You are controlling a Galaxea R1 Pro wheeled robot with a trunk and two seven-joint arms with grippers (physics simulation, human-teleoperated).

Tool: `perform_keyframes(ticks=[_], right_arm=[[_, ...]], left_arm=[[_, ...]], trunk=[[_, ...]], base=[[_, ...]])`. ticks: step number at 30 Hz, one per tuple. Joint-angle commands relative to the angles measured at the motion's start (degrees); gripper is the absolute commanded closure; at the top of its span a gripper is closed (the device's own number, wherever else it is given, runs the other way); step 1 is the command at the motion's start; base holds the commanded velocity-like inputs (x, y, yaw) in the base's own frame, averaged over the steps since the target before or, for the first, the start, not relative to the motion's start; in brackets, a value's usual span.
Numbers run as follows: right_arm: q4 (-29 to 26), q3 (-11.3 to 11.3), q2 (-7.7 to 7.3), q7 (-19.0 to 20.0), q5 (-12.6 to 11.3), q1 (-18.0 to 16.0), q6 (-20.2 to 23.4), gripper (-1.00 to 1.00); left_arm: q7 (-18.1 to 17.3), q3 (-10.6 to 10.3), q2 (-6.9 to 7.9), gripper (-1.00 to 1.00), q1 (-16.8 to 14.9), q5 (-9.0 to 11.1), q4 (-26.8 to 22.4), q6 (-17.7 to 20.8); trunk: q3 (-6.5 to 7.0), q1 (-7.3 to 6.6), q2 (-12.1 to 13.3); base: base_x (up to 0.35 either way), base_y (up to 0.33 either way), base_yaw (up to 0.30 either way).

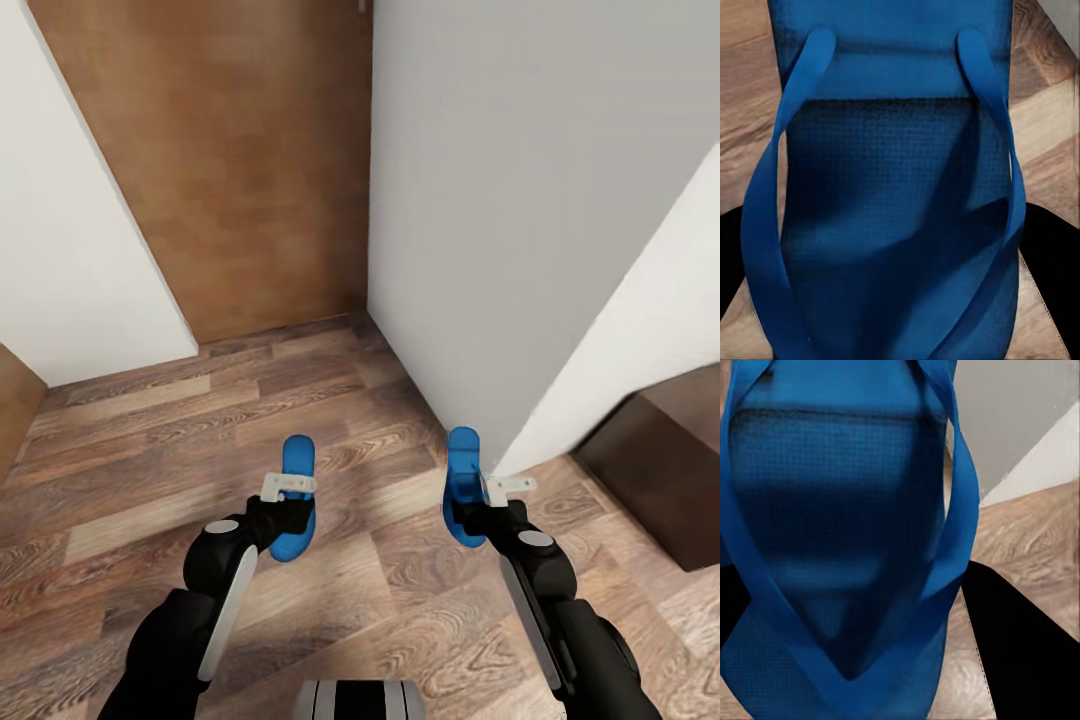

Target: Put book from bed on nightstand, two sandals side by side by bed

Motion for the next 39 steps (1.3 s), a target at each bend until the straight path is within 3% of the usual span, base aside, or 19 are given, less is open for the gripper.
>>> perform_keyframes(ticks=[1, 7, 19, 30, 39], right_arm=[[-0.04, 0.15, -0.06, -0.28, 0.00, -0.04, 0.33, 1.00], [-0.04, 0.14, -0.08, -0.27, -0.01, -0.03, 0.33, 1.00], [-0.01, 0.07, -0.08, -0.19, 0.00, -0.05, 0.33, 1.00], [0.13, 0.59, 0.01, -0.10, -0.08, -0.04, 0.38, 1.00], [0.13, 0.52, 0.01, -0.10, -0.10, -0.04, 0.41, 1.00]], left_arm=[[0.10, 0.03, -0.01, 1.00, -0.03, 0.23, -0.07, 0.28], [0.10, -0.05, -0.02, 1.00, -0.02, 0.23, -0.07, 0.28], [0.10, -0.06, -0.04, 1.00, -0.01, 0.23, -0.07, 0.28], [0.19, -0.89, -0.02, 1.00, -0.03, 0.23, -0.07, 0.28], [0.19, -0.94, -0.02, 1.00, -0.06, 0.23, -0.08, 0.28]], trunk=[[0.25, -0.07, 0.00], [1.94, -0.23, 0.08], [5.32, -0.53, 0.24], [8.34, -0.82, 0.39], [10.71, -1.05, 0.51]], base=[[-0.341, 0.000, -0.252], [-0.276, 0.000, -0.252], [-0.034, 0.000, -0.252], [-0.289, 0.000, -0.256], [-0.039, 0.000, -0.267]])
